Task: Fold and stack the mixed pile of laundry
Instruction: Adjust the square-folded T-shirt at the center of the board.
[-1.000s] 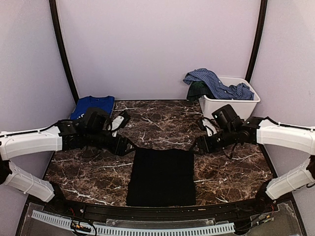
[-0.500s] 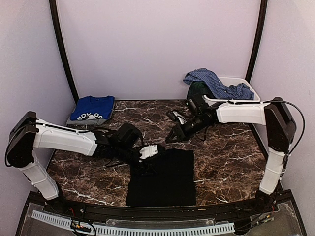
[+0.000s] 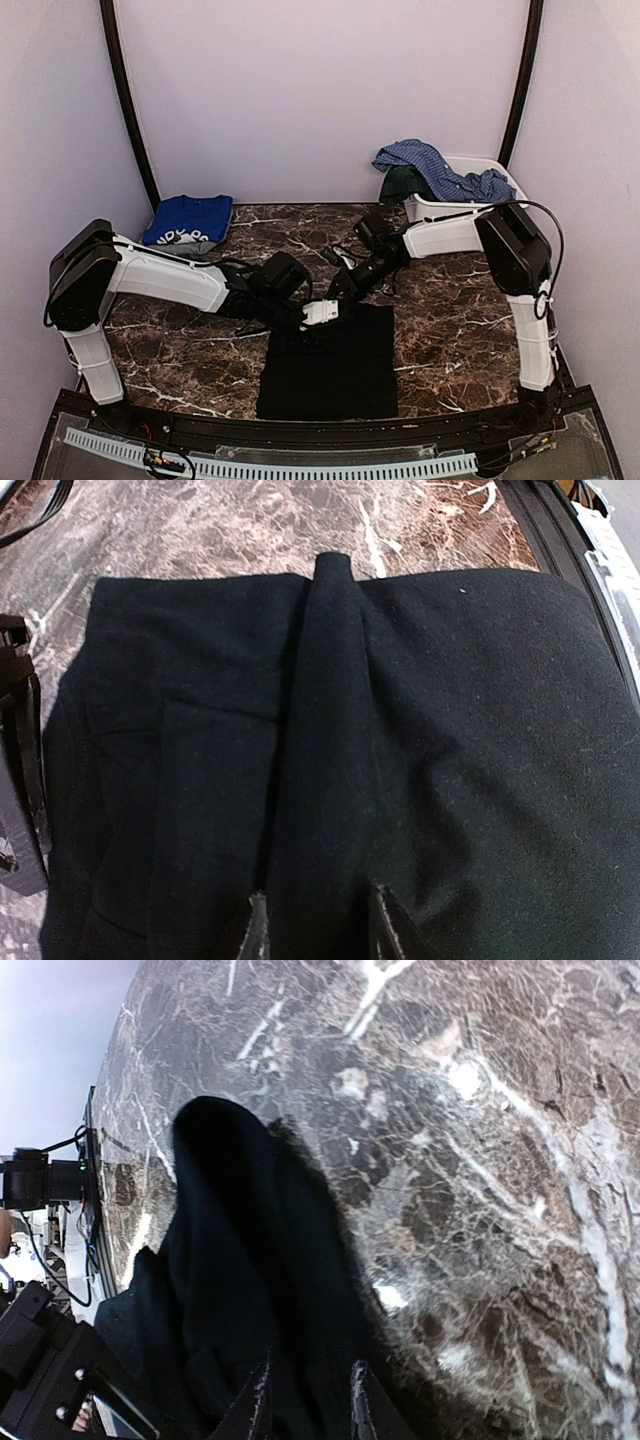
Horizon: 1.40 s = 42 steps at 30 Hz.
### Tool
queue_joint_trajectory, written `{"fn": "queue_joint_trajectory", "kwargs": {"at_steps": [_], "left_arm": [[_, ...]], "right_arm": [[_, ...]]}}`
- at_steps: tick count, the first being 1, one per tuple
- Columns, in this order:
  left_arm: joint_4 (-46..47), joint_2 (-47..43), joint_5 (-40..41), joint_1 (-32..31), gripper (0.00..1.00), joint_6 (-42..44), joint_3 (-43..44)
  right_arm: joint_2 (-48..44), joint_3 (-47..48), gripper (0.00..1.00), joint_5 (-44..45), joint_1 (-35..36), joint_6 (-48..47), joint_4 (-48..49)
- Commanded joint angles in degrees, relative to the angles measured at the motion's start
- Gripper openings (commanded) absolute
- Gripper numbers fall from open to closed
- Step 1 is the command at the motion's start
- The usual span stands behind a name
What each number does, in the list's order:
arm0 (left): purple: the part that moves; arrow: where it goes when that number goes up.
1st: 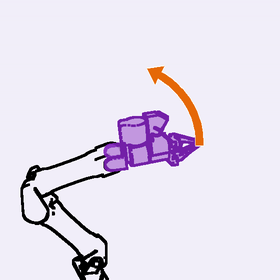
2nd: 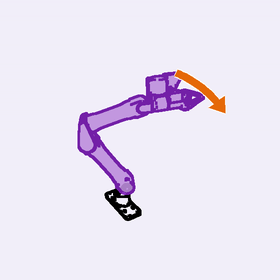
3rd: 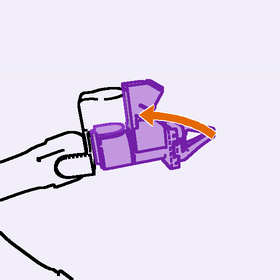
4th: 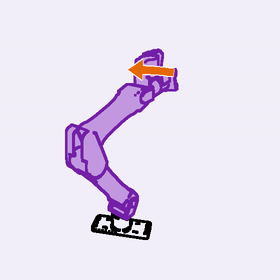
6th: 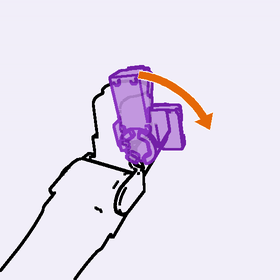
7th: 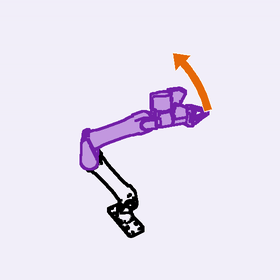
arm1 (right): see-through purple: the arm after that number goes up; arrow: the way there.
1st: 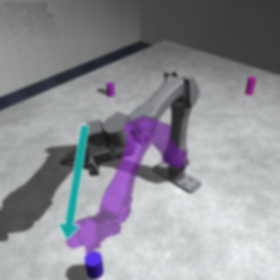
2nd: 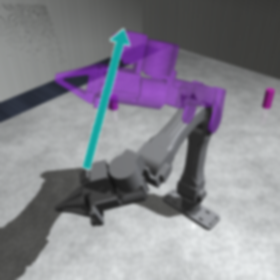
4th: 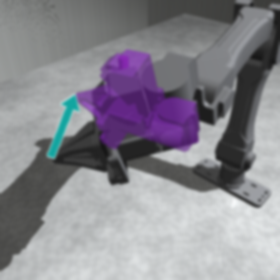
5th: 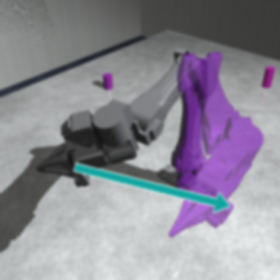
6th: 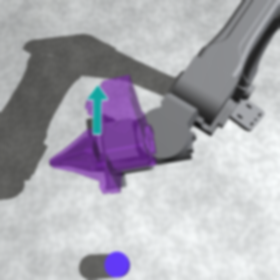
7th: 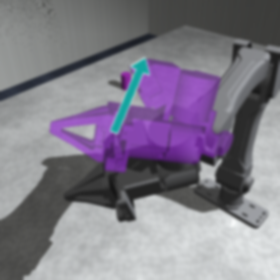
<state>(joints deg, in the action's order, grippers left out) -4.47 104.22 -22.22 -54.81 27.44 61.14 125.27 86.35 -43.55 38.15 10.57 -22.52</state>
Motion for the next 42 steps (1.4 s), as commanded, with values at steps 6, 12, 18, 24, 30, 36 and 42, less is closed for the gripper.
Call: {"fn": "queue_joint_trajectory", "kwargs": {"at_steps": [6,12,18,24,30,36,42], "left_arm": [[-3.2,0.6,-2.8,-0.6,0.27,1.5,1.1],[-6.9,-0.3,-1.6,-0.9,0.08,2.1,2.9],[-9.4,-4.3,1.9,-0.9,0.00,1.6,5.3],[-8.6,-5.8,5.8,-0.1,0.00,1.3,8.0],[-9.1,-3.6,6.6,2.3,0.00,3.5,11.7],[-8.8,-1.0,6.7,5.6,0.00,5.8,14.5],[-7.3,2.1,8.3,6.7,0.00,7.5,14.4]], "right_arm": [[4.5,1.4,0.23,-0.3,0.9,-2.4,0.4],[5.2,0.8,0.23,0.3,0.9,-2.7,0.6],[5.6,0.4,0.22,-0.3,1.0,-2.8,1.1],[5.6,-0.4,0.22,-1.2,1.3,-2.8,2.0],[5.7,-1.2,0.22,-2.1,1.7,-2.9,2.4],[5.6,-1.2,0.22,-2.8,1.9,-3.0,2.4],[4.2,0.9,0.26,-0.1,1.3,-4.1,-0.6]]}}
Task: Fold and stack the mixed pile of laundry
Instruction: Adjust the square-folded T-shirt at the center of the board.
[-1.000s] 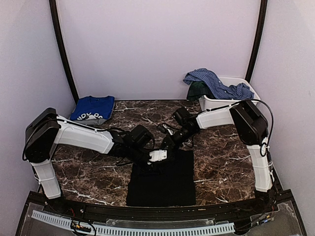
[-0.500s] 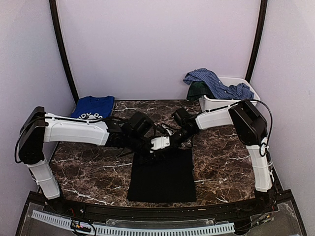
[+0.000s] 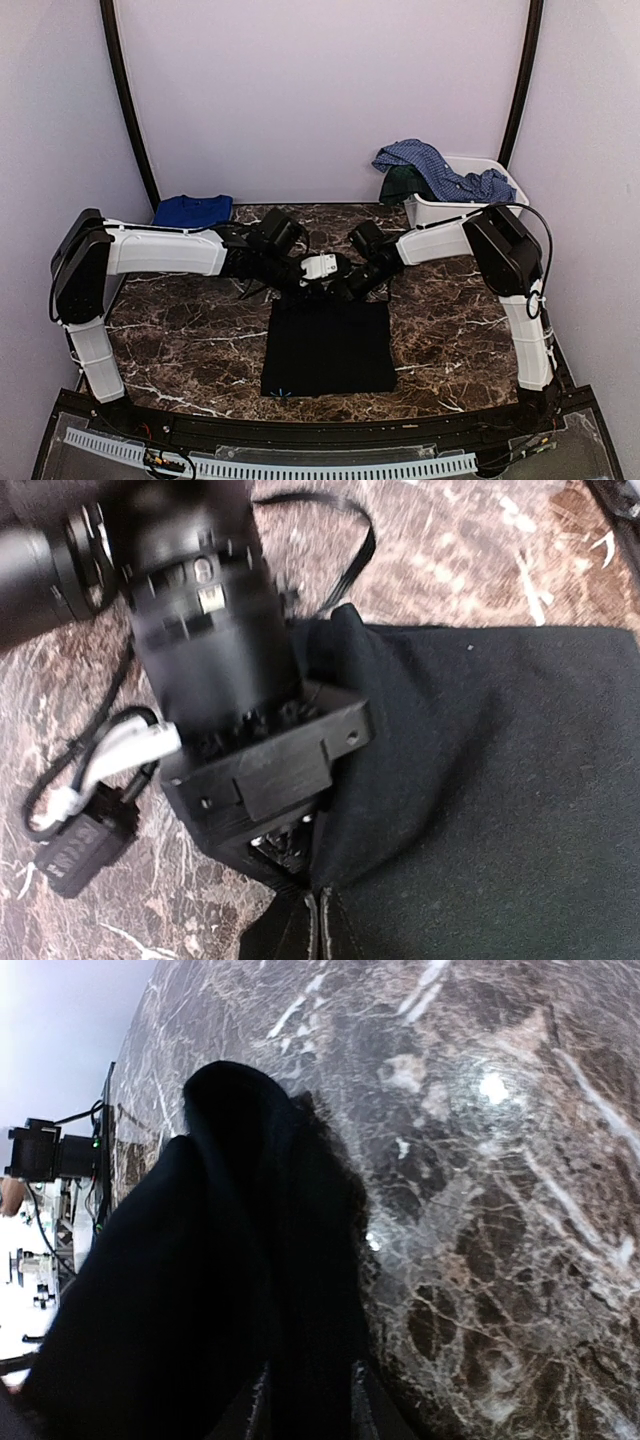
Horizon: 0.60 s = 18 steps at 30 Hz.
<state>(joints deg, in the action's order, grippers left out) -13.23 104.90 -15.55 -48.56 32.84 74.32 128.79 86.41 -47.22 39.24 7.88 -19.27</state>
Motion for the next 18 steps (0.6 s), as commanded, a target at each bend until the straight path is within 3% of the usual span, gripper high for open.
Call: {"fn": "queue_joint_trajectory", "kwargs": {"at_steps": [1,3,9,13,18], "left_arm": [[1.9,1.6,2.0,0.5,0.00,2.0,0.9],[3.4,1.7,3.0,0.6,0.00,1.7,-0.1],[7.7,-1.6,6.5,1.1,0.23,-2.8,-2.6],[5.8,-5.5,7.1,4.1,0.32,-14.2,-2.7],[6.5,-13.3,5.1,7.5,0.35,-35.1,-10.6]], "right_arm": [[0.2,1.5,0.28,4.6,-0.2,-1.6,-4.6],[-1.0,2.9,0.33,6.6,-0.9,-2.3,-6.5],[-6.3,6.9,0.43,13.7,-3.9,-4.4,-12.8],[-13.6,4.8,0.49,15.7,-6.3,-4.5,-14.5],[-24.3,-6.3,0.51,16.7,-7.8,-3.9,-13.4]]}}
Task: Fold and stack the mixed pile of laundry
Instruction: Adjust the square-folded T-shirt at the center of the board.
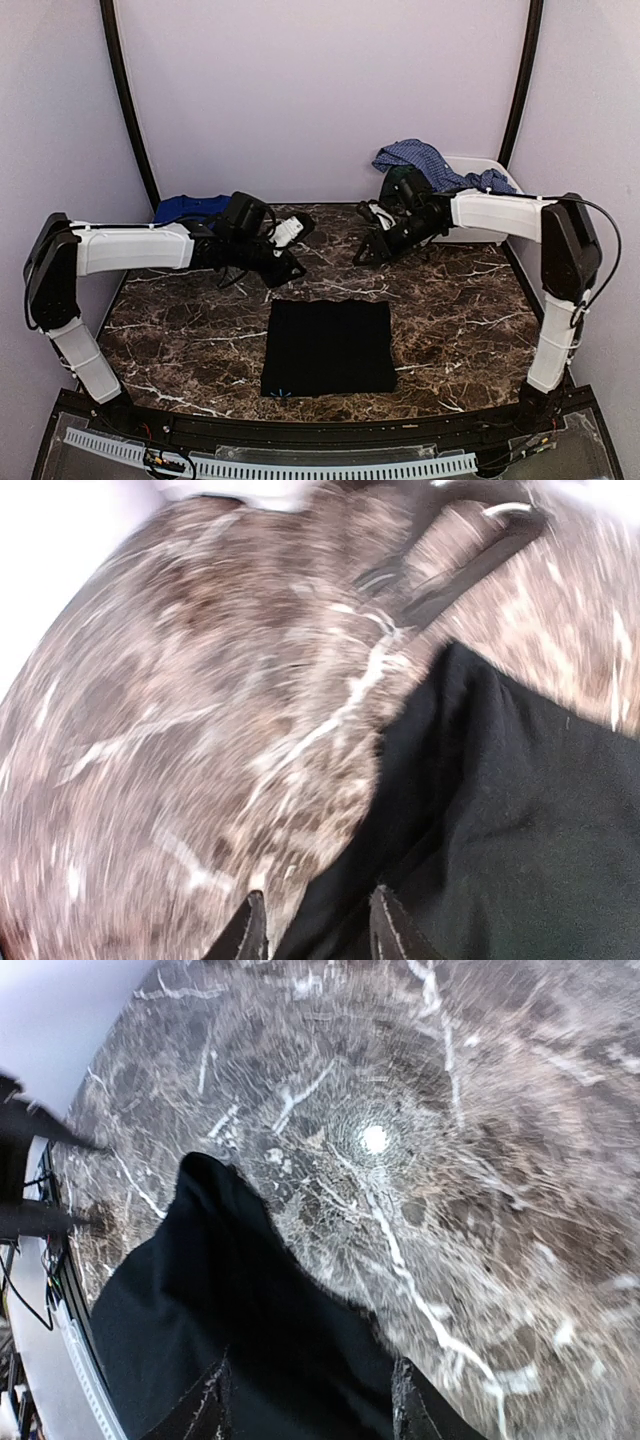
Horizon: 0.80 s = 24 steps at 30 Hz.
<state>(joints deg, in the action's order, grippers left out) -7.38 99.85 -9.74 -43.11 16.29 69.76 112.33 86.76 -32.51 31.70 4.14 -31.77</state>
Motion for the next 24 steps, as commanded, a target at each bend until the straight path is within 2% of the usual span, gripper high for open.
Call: {"fn": "queue_joint_trajectory", "kwargs": {"at_steps": [1,5,9,15,24], "left_arm": [[1.3,-10.2,-1.4,2.2,0.36,-20.9,-7.4],[2.8,-12.6,-4.7,2.6,0.37,-33.1,-15.3],[4.9,-12.0,-7.1,2.7,0.34,-39.1,-19.3],[7.1,-9.0,-7.7,2.9,0.32,-42.5,-20.8],[9.6,-3.8,-8.9,3.5,0.32,-43.6,-19.5]], "right_arm": [[-9.7,-9.4,0.50,1.9,-0.3,0.2,0.0],[-15.2,-18.8,0.46,1.3,-0.4,2.5,4.1],[-15.0,-24.0,0.41,-0.9,-0.4,4.6,8.2],[-9.1,-24.7,0.38,0.5,-0.4,5.0,10.5],[-4.3,-22.5,0.39,1.7,-0.4,5.4,10.5]]}}
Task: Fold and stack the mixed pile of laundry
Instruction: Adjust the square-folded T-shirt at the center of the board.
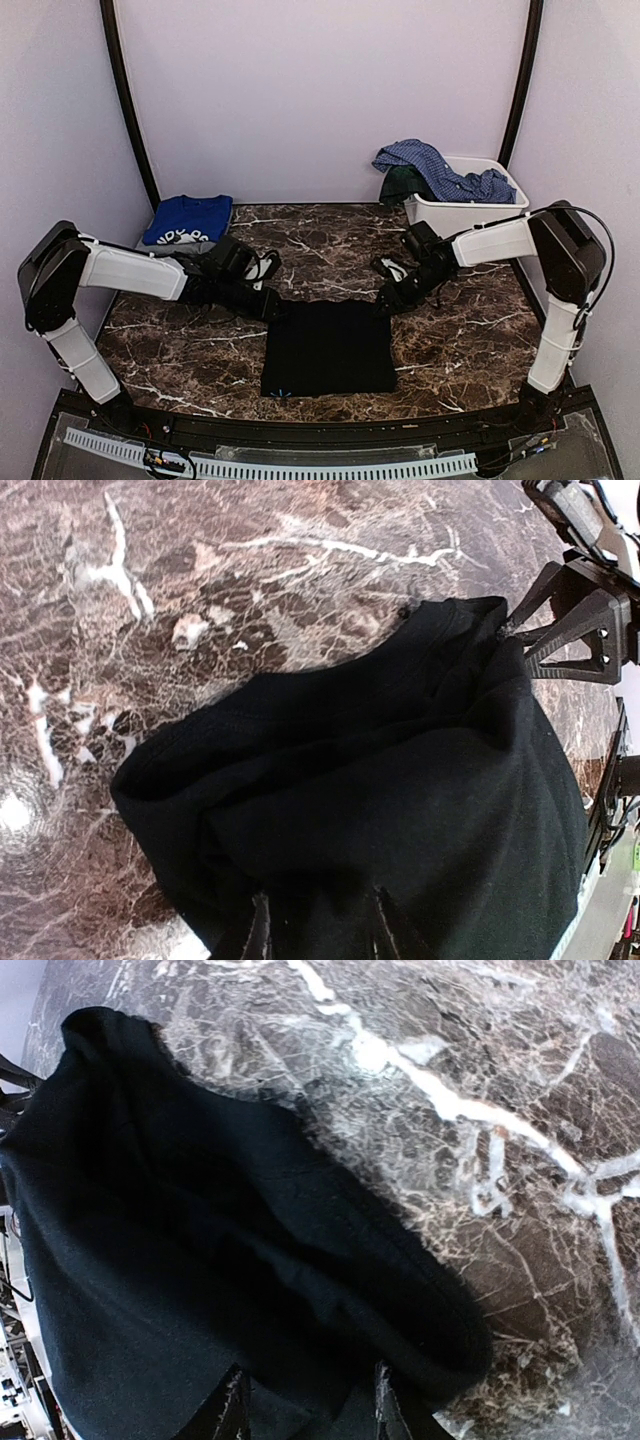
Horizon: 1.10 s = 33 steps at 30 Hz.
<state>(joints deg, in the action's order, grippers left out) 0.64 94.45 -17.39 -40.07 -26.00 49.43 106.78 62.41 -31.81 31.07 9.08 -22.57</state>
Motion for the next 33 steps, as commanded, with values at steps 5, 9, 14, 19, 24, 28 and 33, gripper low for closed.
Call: {"fn": "queue_joint_trajectory", "kwargs": {"at_steps": [5,9,14,19,24,28,33], "left_arm": [[1.3,3.1,-0.1,0.8,0.33,-1.8,1.2],[1.5,3.5,0.3,1.2,0.36,-2.1,1.1],[1.5,5.0,0.7,1.4,0.39,-1.9,2.4],[2.2,7.1,0.5,1.8,0.37,-1.7,4.1],[2.0,7.9,-0.1,2.0,0.18,-1.6,4.9],[0.9,4.5,0.9,2.1,0.02,-1.2,4.1],[-0.2,0.2,3.1,2.1,0.00,-0.5,2.3]], "right_arm": [[1.0,0.9,0.42,3.2,0.2,0.3,0.7],[1.4,0.8,0.45,3.2,0.2,0.4,1.1],[2.7,2.0,0.49,4.1,0.2,0.6,0.6],[2.8,2.1,0.41,4.4,0.2,0.4,0.7],[2.2,1.8,0.21,4.9,0.2,0.3,0.5],[-1.5,1.1,0.00,5.8,0.2,0.8,0.2],[-5.9,1.0,0.00,6.6,0.2,1.3,-0.3]]}}
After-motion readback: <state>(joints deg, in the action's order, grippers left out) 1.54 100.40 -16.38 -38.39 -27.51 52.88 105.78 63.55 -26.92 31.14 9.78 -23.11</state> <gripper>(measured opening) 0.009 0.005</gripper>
